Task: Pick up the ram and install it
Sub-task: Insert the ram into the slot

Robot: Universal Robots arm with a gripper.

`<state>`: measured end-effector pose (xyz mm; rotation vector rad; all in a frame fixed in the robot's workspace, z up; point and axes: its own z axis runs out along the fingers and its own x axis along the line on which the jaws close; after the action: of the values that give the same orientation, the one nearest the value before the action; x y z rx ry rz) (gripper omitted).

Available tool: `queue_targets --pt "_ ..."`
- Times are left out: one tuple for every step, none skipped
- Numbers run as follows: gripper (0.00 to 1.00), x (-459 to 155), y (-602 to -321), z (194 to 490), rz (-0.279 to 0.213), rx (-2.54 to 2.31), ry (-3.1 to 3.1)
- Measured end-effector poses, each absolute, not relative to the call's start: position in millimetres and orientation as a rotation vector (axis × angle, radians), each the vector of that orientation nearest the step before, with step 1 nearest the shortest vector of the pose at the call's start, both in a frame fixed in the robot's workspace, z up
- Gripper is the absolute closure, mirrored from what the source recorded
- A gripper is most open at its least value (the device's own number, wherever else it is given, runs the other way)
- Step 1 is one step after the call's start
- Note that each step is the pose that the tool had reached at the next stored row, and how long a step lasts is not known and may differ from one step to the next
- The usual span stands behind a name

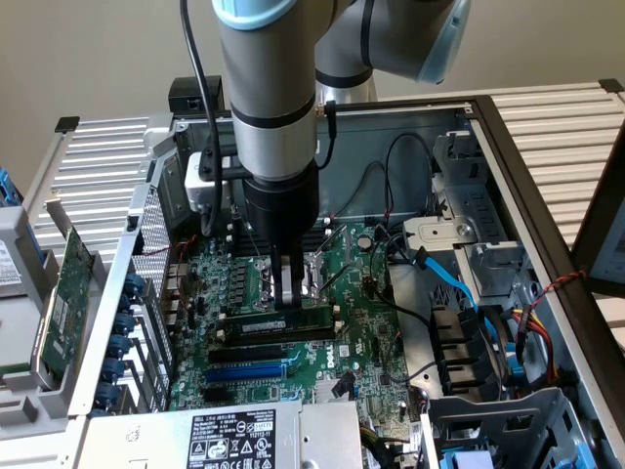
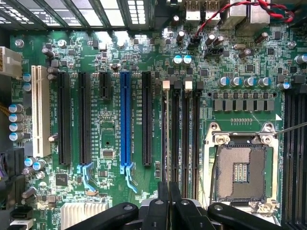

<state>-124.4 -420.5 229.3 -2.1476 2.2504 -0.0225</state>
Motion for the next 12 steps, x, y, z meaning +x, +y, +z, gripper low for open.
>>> queue_targets --pt "0.88 -124.6 -420.5 229.0 -0.023 -2.147 2.250" --pt "0.88 -124.8 -420.5 228.7 -0.024 -2.147 2.250" --pt "0.88 -125.0 -420.5 228.4 -0.024 -2.147 2.249" --pt "0.88 -125.0 -420.4 228.2 -0.025 -2.146 2.249" --pt "0.88 -125.3 -420.4 228.2 -0.025 -2.146 2.249" --pt "0.88 -125.5 -420.4 228.1 -0.025 -2.146 2.249" --pt "0.88 -125.7 -420.4 228.1 -0.025 -2.146 2.249" --pt "0.88 -126.1 -420.4 228.1 -0.025 -2.146 2.249" --pt "0.88 -126.2 -420.4 228.1 -0.025 -2.146 2.249" --pt "0.88 -126.4 -420.4 228.1 -0.025 -2.146 2.249" --pt "0.88 -126.4 -420.4 228.1 -0.025 -2.146 2.249" --pt "0.88 -126.4 -420.5 228.0 -0.025 -2.146 2.249"
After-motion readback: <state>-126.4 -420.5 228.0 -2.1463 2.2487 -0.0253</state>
